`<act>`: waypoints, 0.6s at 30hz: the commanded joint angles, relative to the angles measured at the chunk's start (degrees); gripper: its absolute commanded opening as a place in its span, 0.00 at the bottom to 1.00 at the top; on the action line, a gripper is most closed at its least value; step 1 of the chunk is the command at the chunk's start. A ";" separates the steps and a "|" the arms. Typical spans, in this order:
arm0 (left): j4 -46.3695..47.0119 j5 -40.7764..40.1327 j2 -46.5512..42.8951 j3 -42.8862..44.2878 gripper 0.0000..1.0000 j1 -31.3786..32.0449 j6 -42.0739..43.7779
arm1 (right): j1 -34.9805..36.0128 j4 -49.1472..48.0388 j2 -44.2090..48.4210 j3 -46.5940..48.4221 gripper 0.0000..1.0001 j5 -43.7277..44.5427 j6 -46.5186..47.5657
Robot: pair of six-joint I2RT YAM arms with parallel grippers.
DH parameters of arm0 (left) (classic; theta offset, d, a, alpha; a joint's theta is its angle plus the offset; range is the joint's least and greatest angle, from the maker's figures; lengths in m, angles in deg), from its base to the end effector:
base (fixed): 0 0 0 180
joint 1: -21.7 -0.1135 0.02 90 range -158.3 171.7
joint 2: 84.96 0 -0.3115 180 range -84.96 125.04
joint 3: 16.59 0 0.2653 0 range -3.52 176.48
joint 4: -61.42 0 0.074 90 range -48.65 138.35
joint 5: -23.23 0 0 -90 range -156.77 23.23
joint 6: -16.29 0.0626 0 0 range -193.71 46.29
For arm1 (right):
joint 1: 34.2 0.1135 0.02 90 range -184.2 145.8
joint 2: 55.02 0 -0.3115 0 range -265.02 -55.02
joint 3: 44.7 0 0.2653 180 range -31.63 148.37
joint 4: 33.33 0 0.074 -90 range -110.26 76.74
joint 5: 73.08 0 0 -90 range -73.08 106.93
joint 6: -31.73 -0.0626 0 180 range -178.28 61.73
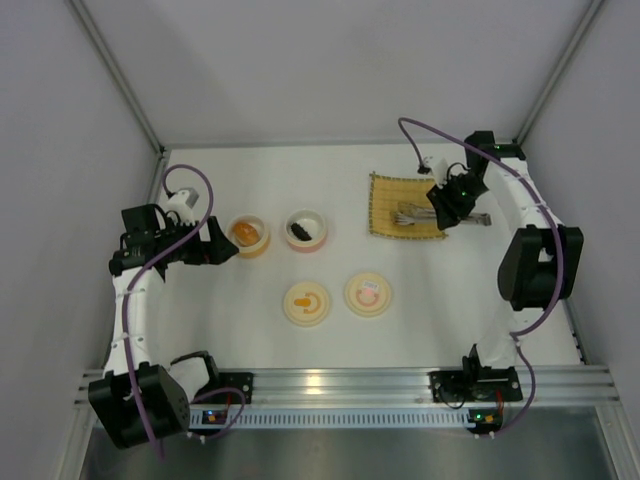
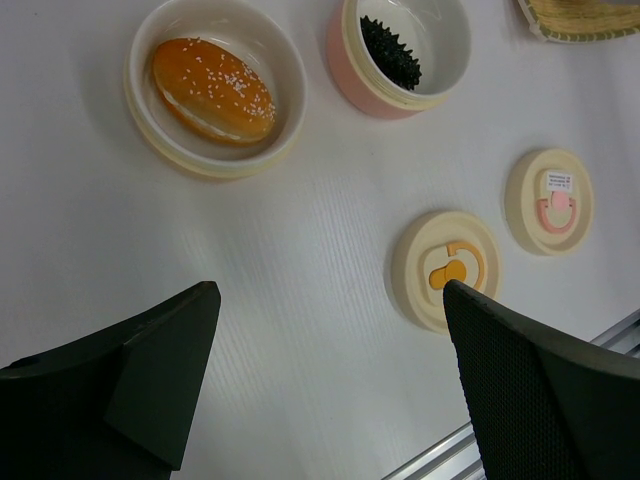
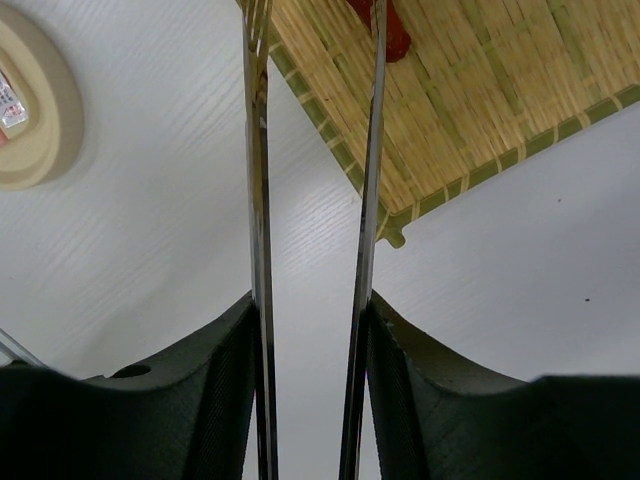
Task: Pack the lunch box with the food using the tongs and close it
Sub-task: Pick up the fake food from the plate.
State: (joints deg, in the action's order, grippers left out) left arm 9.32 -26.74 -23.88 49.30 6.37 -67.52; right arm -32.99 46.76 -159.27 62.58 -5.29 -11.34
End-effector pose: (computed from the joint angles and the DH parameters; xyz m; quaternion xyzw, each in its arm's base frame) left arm 0.2194 0.0184 0.3188 0.0545 0.8822 -0.2493 0.3956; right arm 0.3906 0.0319 0.3008 -0.4175 0.8814 0.1334 0.1762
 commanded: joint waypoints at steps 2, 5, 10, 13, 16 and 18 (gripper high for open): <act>1.49 1.72 0.53 1.15 0.98 -0.40 0.75 | -0.25 -1.10 -1.31 2.55 0.44 -0.99 1.49; 1.67 1.37 0.79 1.24 0.98 -0.40 0.66 | -0.33 -1.98 -2.18 2.55 0.46 -0.55 1.23; 1.50 1.28 0.80 1.32 0.98 -0.40 0.66 | -0.33 -4.35 -3.50 2.03 0.47 0.51 0.87; 1.41 1.37 0.80 1.32 0.98 -0.31 0.66 | -0.25 -4.80 -4.38 1.94 0.47 0.51 0.52; 1.32 1.19 0.88 1.32 0.98 -0.40 0.66 | -0.25 -5.94 -5.18 1.41 0.47 0.68 0.26; 1.32 1.02 0.71 1.32 0.98 -0.40 0.66 | -0.25 -6.64 -5.35 1.06 0.46 0.68 0.17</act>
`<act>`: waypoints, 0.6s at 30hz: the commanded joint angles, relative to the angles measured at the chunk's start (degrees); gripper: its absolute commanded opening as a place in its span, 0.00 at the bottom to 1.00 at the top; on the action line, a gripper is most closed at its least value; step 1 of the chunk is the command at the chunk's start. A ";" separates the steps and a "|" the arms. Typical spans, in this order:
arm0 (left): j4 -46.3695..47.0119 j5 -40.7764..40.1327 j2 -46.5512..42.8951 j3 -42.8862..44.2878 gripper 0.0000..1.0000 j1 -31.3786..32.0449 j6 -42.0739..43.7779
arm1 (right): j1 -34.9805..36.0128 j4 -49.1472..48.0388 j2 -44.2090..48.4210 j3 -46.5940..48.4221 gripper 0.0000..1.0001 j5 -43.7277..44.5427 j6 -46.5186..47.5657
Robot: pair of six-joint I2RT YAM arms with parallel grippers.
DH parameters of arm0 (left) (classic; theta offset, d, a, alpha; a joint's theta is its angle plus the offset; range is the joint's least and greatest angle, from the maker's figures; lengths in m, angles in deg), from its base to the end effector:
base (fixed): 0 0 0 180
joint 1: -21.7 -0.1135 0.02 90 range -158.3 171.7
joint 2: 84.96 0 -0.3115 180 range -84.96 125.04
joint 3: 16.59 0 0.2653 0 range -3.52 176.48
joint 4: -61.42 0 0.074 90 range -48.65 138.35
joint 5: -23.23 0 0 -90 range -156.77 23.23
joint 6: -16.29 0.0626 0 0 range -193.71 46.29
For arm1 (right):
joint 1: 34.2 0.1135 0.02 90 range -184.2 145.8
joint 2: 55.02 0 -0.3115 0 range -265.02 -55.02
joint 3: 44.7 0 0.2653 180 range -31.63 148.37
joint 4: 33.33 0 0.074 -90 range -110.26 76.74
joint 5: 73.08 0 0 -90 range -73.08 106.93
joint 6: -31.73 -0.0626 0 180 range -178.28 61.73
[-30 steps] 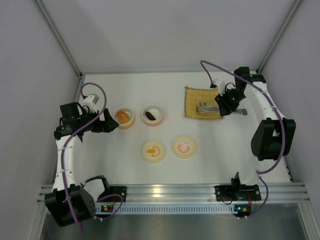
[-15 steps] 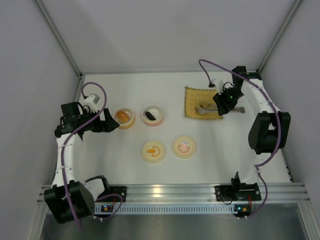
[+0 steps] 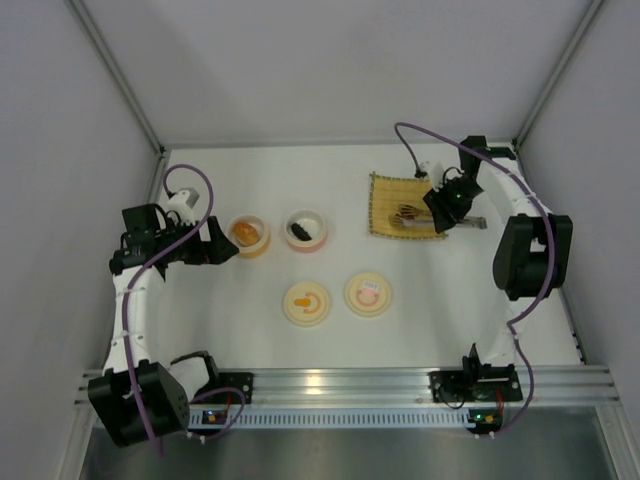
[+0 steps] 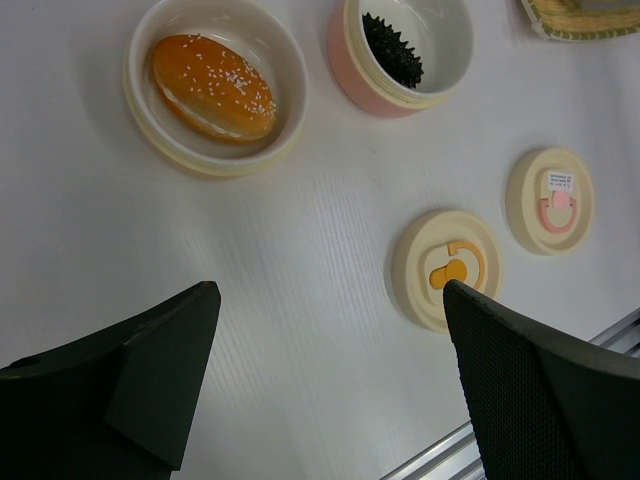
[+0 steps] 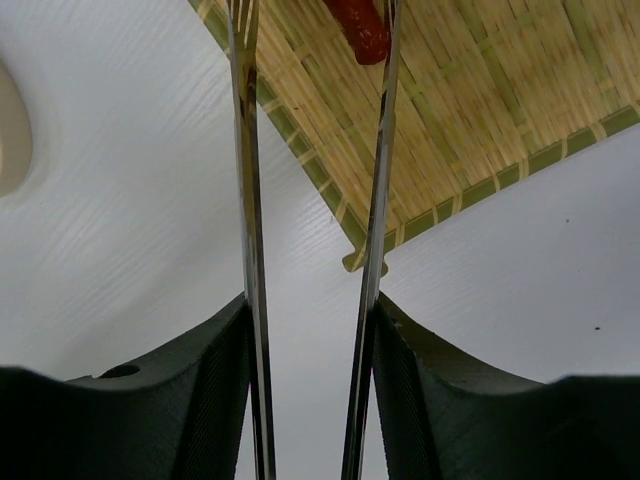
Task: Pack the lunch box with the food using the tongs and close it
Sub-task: Pick up the fake food from the plate.
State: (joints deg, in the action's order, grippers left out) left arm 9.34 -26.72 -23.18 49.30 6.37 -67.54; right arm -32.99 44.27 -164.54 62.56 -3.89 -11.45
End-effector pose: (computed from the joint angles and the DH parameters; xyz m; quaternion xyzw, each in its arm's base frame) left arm 0.2218 0.0190 0.3164 0.0524 0.8841 -0.2512 0.3906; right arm 0.4119 0.0309 0.2662 -0.4133 0.8884 0.1321 0.1499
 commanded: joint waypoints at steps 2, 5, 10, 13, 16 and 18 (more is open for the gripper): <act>1.21 0.82 0.01 1.32 0.98 -0.40 0.68 | -0.07 -4.33 -0.26 0.64 0.45 -0.71 0.37; 1.30 0.64 0.10 1.41 0.98 -0.40 0.51 | 0.11 -4.85 0.00 -0.32 0.39 -0.54 0.54; 1.39 0.55 0.01 1.41 0.98 -0.40 0.42 | 0.28 -4.33 0.70 -0.76 0.24 -0.19 0.72; 1.47 0.46 -0.17 1.59 0.98 -0.40 0.42 | 0.28 -3.72 2.37 -0.94 0.15 -0.45 0.72; 1.39 0.46 -0.34 1.59 0.98 -0.40 0.33 | 0.19 -3.01 4.21 -0.68 0.06 -1.15 0.20; 1.48 0.46 -0.60 1.67 0.98 -0.40 0.33 | 0.37 -2.13 5.18 -0.15 0.01 -2.38 -0.68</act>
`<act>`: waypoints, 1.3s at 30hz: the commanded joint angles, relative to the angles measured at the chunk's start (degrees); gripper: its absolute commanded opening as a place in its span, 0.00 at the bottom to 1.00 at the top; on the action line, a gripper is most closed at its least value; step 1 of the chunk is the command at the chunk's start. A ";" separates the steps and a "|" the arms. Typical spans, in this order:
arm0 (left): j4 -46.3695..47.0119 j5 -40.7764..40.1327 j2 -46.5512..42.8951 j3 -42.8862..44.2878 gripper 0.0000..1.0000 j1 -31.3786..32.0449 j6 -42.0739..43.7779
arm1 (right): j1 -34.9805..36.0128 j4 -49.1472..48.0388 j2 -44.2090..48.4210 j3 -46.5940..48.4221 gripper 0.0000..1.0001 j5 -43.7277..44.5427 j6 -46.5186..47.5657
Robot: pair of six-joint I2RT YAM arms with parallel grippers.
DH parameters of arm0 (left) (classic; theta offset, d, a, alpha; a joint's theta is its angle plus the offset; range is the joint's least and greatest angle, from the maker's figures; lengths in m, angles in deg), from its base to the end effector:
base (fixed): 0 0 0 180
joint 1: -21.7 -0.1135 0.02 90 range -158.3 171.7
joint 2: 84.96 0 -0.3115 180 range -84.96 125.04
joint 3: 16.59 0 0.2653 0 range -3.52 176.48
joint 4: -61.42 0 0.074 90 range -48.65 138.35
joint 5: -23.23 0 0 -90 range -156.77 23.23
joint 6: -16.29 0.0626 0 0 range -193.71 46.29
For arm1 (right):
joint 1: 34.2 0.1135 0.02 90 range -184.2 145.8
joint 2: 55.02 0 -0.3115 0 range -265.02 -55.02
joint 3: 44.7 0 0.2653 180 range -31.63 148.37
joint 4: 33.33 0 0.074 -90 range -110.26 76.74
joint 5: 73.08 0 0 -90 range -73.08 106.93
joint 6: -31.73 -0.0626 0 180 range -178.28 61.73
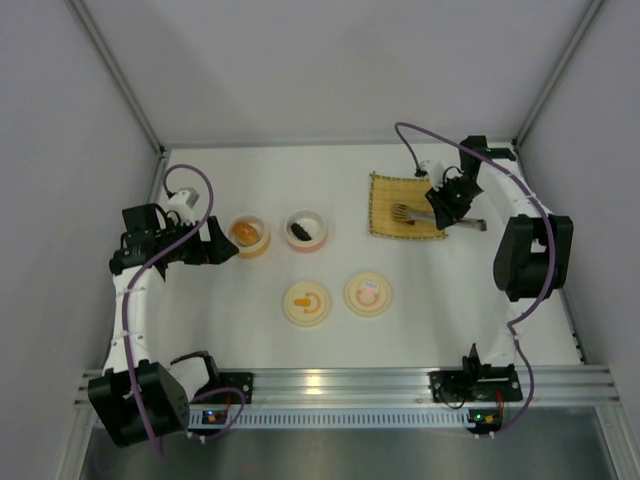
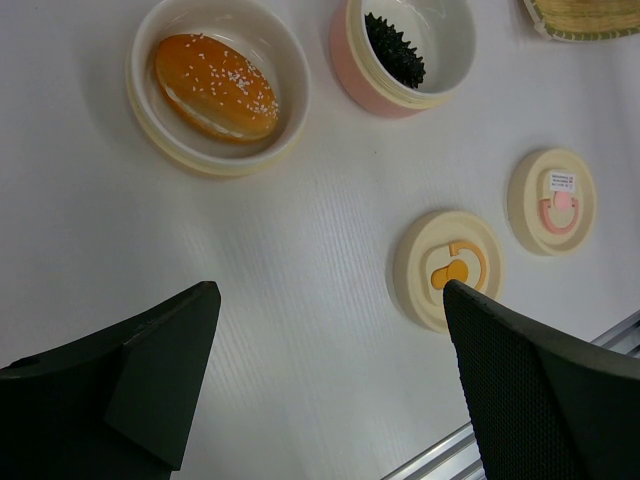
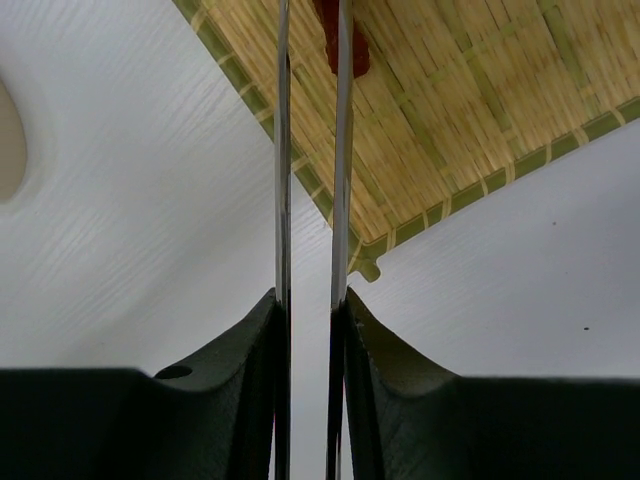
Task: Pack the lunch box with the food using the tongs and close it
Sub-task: Pick up the fake food from the plate, then place the fake food in the packing box.
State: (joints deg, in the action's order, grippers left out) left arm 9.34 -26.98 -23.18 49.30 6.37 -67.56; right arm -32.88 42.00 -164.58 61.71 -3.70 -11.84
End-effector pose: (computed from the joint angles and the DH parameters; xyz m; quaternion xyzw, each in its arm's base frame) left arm 0.2219 0.0193 0.3163 0.0514 0.8847 -0.2493 0.3905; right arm 0.4150 0.0316 0.2625 -0.4126 0.8879 0.1266 0.1595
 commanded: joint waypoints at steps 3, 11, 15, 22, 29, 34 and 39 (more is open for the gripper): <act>1.48 0.81 -0.52 1.59 0.98 -0.40 0.09 | 0.17 1.02 6.99 1.14 0.00 -4.16 -1.78; 1.65 0.81 -0.87 1.50 0.98 -0.40 0.17 | 1.49 2.69 9.89 2.29 0.00 -6.71 -6.09; 1.83 0.64 -0.87 1.50 0.98 -0.40 -0.09 | 5.60 2.25 11.73 2.37 0.00 -7.15 -10.30; 1.83 0.29 -0.78 1.59 0.98 -0.40 -0.88 | 17.65 -4.95 16.39 0.88 0.00 -6.19 -26.03; 2.35 0.37 -0.78 1.59 0.98 -0.40 -1.32 | 28.45 -13.65 16.05 1.05 0.00 -0.22 -37.54; 2.44 0.20 -0.96 1.32 0.98 -0.31 -1.14 | 32.77 -15.85 11.05 3.07 0.00 1.81 -40.81; 1.83 -0.06 -1.31 1.24 0.98 -0.49 -0.18 | 35.41 -18.58 7.35 4.92 0.00 4.97 -43.27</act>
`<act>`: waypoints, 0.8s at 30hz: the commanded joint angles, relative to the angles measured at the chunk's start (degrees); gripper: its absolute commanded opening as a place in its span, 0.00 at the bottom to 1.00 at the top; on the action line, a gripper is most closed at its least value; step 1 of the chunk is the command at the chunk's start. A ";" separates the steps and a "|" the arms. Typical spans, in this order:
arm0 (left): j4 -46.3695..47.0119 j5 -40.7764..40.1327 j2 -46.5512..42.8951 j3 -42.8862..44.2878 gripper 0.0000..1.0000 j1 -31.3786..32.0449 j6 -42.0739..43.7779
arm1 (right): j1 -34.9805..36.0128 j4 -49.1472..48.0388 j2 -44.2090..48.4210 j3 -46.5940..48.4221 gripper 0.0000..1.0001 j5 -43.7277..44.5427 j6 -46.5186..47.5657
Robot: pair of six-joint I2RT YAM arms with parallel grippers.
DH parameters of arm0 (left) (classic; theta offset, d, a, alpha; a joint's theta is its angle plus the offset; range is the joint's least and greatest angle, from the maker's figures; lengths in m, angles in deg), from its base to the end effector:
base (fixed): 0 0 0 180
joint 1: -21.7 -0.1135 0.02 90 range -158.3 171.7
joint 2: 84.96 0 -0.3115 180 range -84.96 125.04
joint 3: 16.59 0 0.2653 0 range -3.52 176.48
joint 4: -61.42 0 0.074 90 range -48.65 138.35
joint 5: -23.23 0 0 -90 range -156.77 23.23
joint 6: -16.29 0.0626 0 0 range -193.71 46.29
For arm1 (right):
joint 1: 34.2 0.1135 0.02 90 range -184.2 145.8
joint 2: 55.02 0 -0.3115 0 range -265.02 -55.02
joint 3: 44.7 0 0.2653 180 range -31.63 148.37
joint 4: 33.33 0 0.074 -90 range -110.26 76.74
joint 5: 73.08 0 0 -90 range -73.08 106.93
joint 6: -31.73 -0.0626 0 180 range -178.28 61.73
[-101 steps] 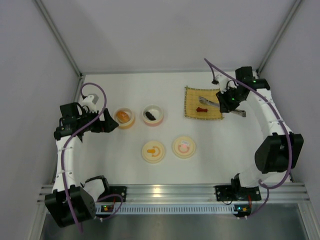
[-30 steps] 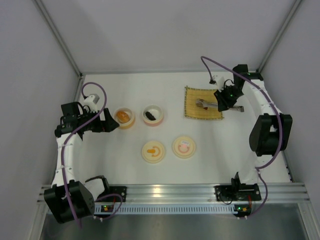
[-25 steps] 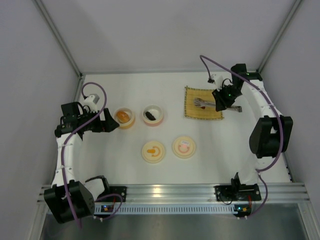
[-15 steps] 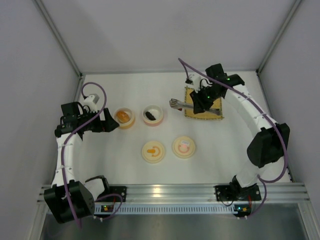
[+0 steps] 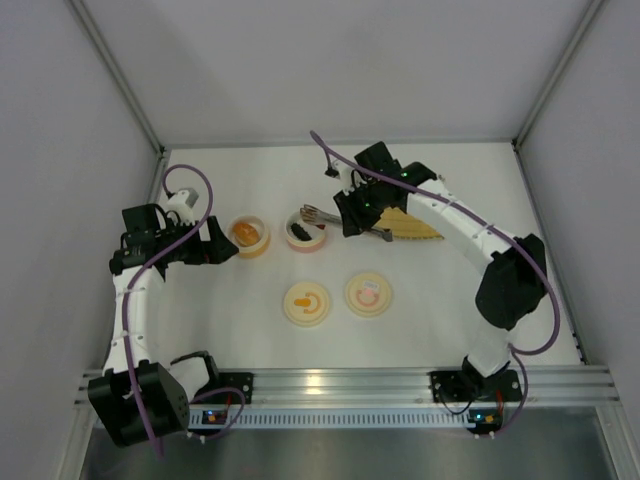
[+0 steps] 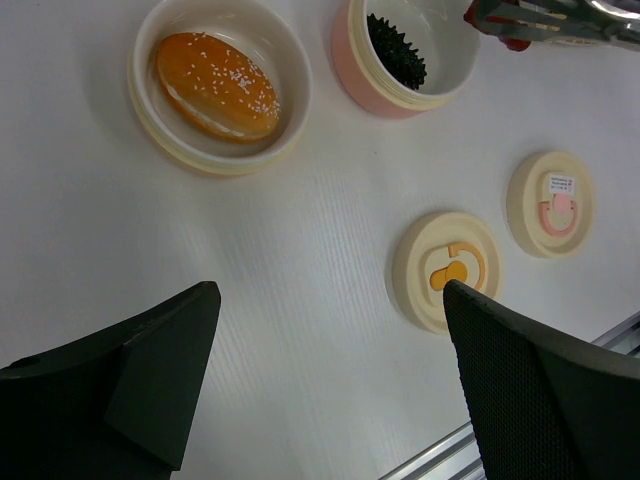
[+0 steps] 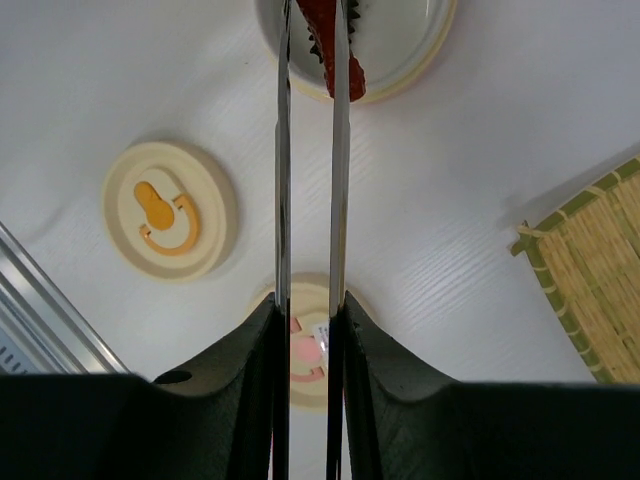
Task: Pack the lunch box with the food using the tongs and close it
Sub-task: Place the fake food in the packing box.
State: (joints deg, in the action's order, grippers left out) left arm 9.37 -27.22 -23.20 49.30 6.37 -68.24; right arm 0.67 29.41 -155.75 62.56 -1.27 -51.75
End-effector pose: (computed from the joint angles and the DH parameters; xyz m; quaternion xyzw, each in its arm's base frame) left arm 0.2219 0.0195 0.3163 0.0455 0.8855 -0.2496 0.3893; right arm 0.3300 0.2538 0.3388 -0.3769 0.8676 0.2169 0.2412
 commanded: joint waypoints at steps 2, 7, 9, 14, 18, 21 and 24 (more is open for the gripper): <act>1.72 -0.17 -1.55 1.06 0.98 -0.40 0.76 | 2.39 -6.43 -3.15 5.21 0.00 3.86 -3.80; 2.42 0.17 -1.46 0.44 0.98 -0.40 0.50 | 2.74 -7.39 -6.49 7.05 0.00 4.92 -4.59; 2.51 0.09 -1.20 0.44 0.98 -0.40 0.59 | 2.74 -8.01 -7.63 7.58 0.00 5.10 -4.94; 2.42 0.18 -1.11 0.27 0.98 -0.40 1.03 | 2.66 -7.75 -10.18 9.08 0.00 4.05 -6.08; 2.07 0.09 -1.29 0.18 0.98 -0.40 1.38 | 2.66 -7.57 -11.51 8.73 0.00 3.52 -7.83; 2.16 -0.09 -1.38 0.00 0.98 -0.40 1.38 | 2.66 -7.75 -11.42 8.03 0.00 3.61 -7.67; 2.24 0.17 -1.29 0.09 0.98 -0.40 1.38 | 2.66 -7.13 -11.51 7.85 0.02 3.61 -7.05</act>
State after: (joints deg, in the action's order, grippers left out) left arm 9.39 -27.64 -23.60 49.30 6.37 -67.69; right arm 2.48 25.19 -167.93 68.66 3.10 -58.00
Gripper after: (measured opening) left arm 0.983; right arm 0.263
